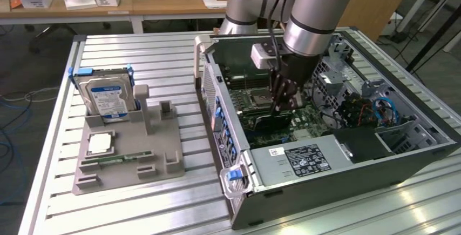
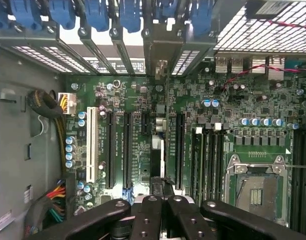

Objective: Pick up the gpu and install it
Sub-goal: 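Press down on the gpu until it lock into place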

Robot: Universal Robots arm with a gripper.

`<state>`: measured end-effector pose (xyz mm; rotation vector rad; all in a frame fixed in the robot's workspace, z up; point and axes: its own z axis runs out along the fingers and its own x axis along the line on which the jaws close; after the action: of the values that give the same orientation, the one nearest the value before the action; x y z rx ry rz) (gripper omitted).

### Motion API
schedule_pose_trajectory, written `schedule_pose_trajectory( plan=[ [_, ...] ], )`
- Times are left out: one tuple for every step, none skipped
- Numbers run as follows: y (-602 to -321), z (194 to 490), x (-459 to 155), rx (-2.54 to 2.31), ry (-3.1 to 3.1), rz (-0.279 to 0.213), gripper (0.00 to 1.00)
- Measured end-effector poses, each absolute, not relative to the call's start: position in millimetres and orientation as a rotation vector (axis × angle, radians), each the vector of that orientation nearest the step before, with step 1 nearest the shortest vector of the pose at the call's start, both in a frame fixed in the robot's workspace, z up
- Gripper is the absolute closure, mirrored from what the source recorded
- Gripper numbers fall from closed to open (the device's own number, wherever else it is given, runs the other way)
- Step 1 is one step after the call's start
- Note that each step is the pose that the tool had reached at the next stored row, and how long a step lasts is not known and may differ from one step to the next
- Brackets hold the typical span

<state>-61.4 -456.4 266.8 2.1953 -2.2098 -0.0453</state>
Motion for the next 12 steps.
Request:
schedule_pose_trajectory(
  plan=[
    [-456.4, 265.0, -61.4, 2.195, -2.210, -0.045, 0.89],
    [-456.4, 263.1, -61.4, 2.195, -2.210, -0.045, 0.89],
    [-456.5, 261.7, -61.4, 2.195, -2.209, -0.044, 0.89],
    [-456.5, 260.8, -61.4, 2.194, -2.209, -0.044, 0.89],
    [-456.6, 260.3, -61.5, 2.194, -2.209, -0.044, 0.89],
    [-456.5, 260.1, -61.5, 2.194, -2.209, -0.044, 0.89],
    [-456.5, 259.7, -61.5, 2.194, -2.209, -0.044, 0.89],
    [-456.4, 259.5, -61.4, 2.195, -2.209, -0.045, 0.89],
    [-456.4, 259.3, -61.4, 2.195, -2.209, -0.044, 0.89],
    [-456.4, 258.8, -61.5, 2.194, -2.209, -0.044, 0.89],
    [-456.5, 258.6, -61.5, 2.194, -2.209, -0.044, 0.89],
    [-456.4, 258.6, -61.4, 2.194, -2.209, -0.044, 0.89]
  ],
)
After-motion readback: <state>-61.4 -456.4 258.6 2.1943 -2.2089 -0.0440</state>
